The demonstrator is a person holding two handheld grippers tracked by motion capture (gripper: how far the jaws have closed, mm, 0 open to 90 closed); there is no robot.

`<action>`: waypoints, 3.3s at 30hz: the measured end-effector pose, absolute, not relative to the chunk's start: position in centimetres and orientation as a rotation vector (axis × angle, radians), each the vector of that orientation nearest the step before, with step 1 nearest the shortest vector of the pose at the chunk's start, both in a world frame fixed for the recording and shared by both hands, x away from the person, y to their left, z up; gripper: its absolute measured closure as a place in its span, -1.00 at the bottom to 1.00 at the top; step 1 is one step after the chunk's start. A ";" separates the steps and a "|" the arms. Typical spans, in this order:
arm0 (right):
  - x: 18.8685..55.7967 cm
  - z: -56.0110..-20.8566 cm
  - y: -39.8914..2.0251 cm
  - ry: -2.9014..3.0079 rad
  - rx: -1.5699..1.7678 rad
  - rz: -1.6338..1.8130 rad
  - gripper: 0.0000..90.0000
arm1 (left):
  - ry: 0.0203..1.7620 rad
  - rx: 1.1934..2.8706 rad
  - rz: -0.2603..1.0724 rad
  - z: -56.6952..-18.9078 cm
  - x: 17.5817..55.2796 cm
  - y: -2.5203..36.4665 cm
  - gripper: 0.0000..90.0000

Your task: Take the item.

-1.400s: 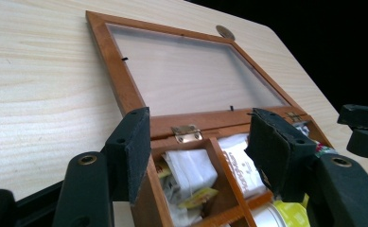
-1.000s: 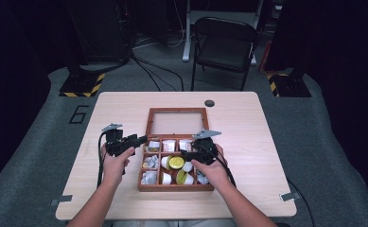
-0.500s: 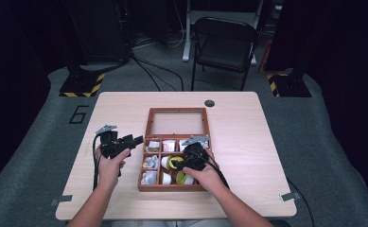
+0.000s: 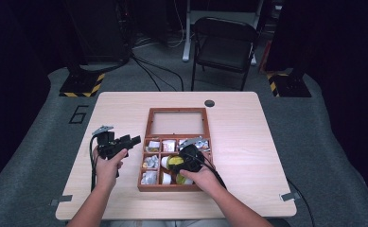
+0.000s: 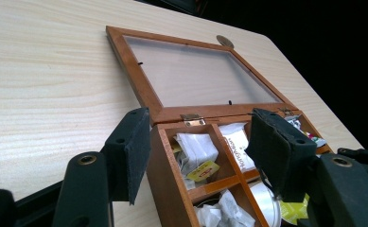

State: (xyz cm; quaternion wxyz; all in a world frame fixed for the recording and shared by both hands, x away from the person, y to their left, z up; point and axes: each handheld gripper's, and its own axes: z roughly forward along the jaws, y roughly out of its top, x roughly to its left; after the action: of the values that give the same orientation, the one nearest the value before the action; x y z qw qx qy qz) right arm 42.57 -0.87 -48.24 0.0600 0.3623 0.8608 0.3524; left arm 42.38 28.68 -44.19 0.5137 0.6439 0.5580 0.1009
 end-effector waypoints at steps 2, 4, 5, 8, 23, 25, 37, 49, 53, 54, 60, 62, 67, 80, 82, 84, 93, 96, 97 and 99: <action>42.6 -48.3 -0.7 2.609 1.099 1.062 -0.30 | 1.342 1.541 0.242 -44.2 42.3 28.7 -0.12; 42.7 -48.4 -0.6 2.615 1.109 1.059 -0.30 | 1.344 1.545 0.245 -44.2 42.3 28.8 -0.12; 42.7 -48.4 -0.6 2.618 1.097 1.050 -0.29 | 1.341 1.547 0.247 -44.2 42.3 28.8 -0.12; 42.8 -48.4 -0.4 2.626 1.101 1.033 -0.29 | 1.348 1.539 0.242 -44.2 42.2 28.9 -0.12; 42.8 -47.6 -0.6 2.624 1.100 1.041 -0.18 | 1.354 1.528 0.252 -44.3 42.2 29.0 -0.12; 42.6 -46.8 -0.7 2.618 1.092 1.068 -0.18 | 1.361 1.525 0.248 -44.4 42.3 29.0 -0.12; 43.1 -43.2 -4.7 2.490 1.104 1.097 -0.18 | 1.354 1.548 0.236 -44.6 43.1 28.6 -0.12; 45.7 -43.8 -13.5 2.244 1.400 0.960 -0.18 | 1.340 1.564 0.216 -44.8 43.9 27.6 -0.12; 46.4 -44.6 -16.0 2.166 1.494 0.906 -0.18 | 1.334 1.570 0.216 -44.9 44.0 27.5 -0.12; 46.5 -44.8 -16.6 2.146 1.523 0.890 -0.18 | 1.333 1.576 0.213 -44.9 44.0 27.5 -0.12; 47.4 -46.3 -19.7 2.056 1.621 0.810 -0.18 | 1.341 1.569 0.212 -44.9 44.1 27.7 -0.12; 47.6 -46.8 -20.3 2.040 1.643 0.780 -0.18 | 1.338 1.571 0.217 -45.0 44.1 27.8 -0.12; 47.9 -47.8 -21.3 2.014 1.700 0.749 -0.18 | 1.342 1.578 0.217 -45.0 44.1 27.7 -0.12; 47.9 -48.5 -21.8 1.987 1.732 0.752 -0.21 | 1.341 1.584 0.213 -45.1 44.1 27.7 -0.12; 47.9 -48.5 -21.8 1.986 1.739 0.761 -0.30 | 1.343 1.580 0.214 -45.1 44.1 27.7 -0.12; 47.8 -48.3 -21.9 1.973 1.739 0.782 -0.33 | 1.349 1.564 0.214 -45.1 44.1 27.6 -0.12; 47.0 -46.4 -20.3 1.928 1.636 0.842 -0.37 | 1.346 1.592 0.227 -45.2 44.3 27.7 -0.12; 46.8 -45.9 -18.7 1.984 1.594 0.881 -0.37 | 1.350 1.590 0.226 -45.3 44.3 27.7 -0.12; 46.7 -45.7 -18.2 2.006 1.578 0.895 -0.37 | 1.349 1.594 0.229 -45.3 44.3 27.7 -0.12; 46.6 -45.4 -17.2 2.043 1.558 0.917 -0.37 | 1.355 1.592 0.223 -45.3 44.3 27.7 -0.12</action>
State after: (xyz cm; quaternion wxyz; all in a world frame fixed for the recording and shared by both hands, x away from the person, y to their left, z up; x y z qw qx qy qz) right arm 46.58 -17.22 -45.44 0.2053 0.5590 0.7329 0.3290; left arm 44.31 27.68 -45.29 0.4963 0.6574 0.5595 0.0923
